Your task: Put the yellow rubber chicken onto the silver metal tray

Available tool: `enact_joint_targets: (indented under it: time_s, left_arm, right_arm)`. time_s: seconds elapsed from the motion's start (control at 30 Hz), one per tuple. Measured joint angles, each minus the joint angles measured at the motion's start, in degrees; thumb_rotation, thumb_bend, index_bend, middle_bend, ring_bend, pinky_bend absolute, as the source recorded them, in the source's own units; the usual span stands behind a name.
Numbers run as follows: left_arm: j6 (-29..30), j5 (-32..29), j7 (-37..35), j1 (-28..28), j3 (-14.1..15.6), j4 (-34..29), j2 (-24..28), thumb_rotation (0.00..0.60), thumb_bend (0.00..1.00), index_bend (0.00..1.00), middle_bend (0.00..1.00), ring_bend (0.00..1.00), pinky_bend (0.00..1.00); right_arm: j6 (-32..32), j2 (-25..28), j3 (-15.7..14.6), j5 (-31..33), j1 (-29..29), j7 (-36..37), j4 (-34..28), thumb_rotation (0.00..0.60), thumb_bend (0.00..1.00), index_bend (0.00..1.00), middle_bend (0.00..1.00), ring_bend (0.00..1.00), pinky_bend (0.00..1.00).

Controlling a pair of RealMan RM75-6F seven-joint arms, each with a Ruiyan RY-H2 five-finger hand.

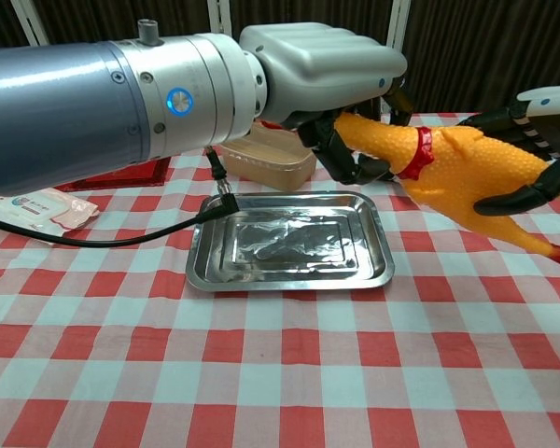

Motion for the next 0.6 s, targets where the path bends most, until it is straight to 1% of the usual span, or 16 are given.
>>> enact_joint_targets:
  time_s: [0.03,0.07,0.13,0.17,0.23,0.27,0.33,0.43,0.6]
  left_arm:
    - [-0.1,0.0,-0.2,0.0,0.0,-0.1,0.1,0.600,0.84,0.59,0.65,0.57,0.58]
    - [-0.2,0.0,-0.4,0.0,0.0,-0.3,0.2,0.600,0.84,0.59,0.65,0.57,0.58]
    - [-0.4,0.1,-0.7,0.1,0.1,-0.5,0.5,0.600,0.84,0.59,0.65,0.57,0.58]
    - [-0.5,0.3,-0.8,0.1,0.1,-0.6,0.6,0.600,0.84,0.59,0.65,0.57,0.58]
    - [-0.5,0.3,-0.9,0.0,0.1,-0.5,0.6,0.600,0.84,0.59,0.65,0.57,0.58]
    - [-0.6,0.3,-1.1,0.0,0.1,-0.5,0.6,0.600,0.84,0.59,0.65,0.57,0.58]
    - [-0.7,0.3,-1.2,0.0,0.2,-0.5,0.6,0.600,0.84,0.59,0.65,0.57,0.58]
    - [-0.8,0.4,-1.5,0.0,0.4,-0.5,0.5,0.600,0.84,0.59,0.65,0.57,0.58]
    - [-0.9,0.5,-1.8,0.0,0.5,-0.6,0.5,0.600,0.84,0.59,0.65,0.57,0.58]
  right_arm:
    - [0.2,-0.1,0.1,0.1,0.0,0.0,0.1,0.600,0.57,0.63,0.49,0.56,0.63]
    - [0.5,-0.3,0.1,0.3,0.0,-0.1,0.3,0.600,0.62,0.68,0.53,0.60,0.69]
    - [0.7,-0.8,0.3,0.7,0.0,0.0,0.6,0.600,0.74,0.83,0.63,0.71,0.84]
    - [0.7,-0.9,0.3,0.8,0.0,0.1,0.7,0.600,0.77,0.87,0.67,0.75,0.88]
    - [0.8,-1.1,0.3,0.6,0.1,-0.3,0.9,0.600,0.87,0.97,0.76,0.85,0.97]
    - [0.9,-1.2,0.3,0.5,0.1,-0.6,1.0,0.600,0.93,0.99,0.80,0.89,0.99]
    - [1.1,-1.6,0.3,0.5,0.2,-0.8,1.1,0.600,0.99,1.00,0.86,0.95,1.00]
    - [1.4,-1.9,0.4,0.4,0.3,-0.9,1.2,0.600,1.00,1.00,0.92,1.00,1.00]
    - [1.8,-2.4,0.6,0.8,0.4,-1.3,1.2,0.600,1.00,1.00,0.98,1.00,1.00]
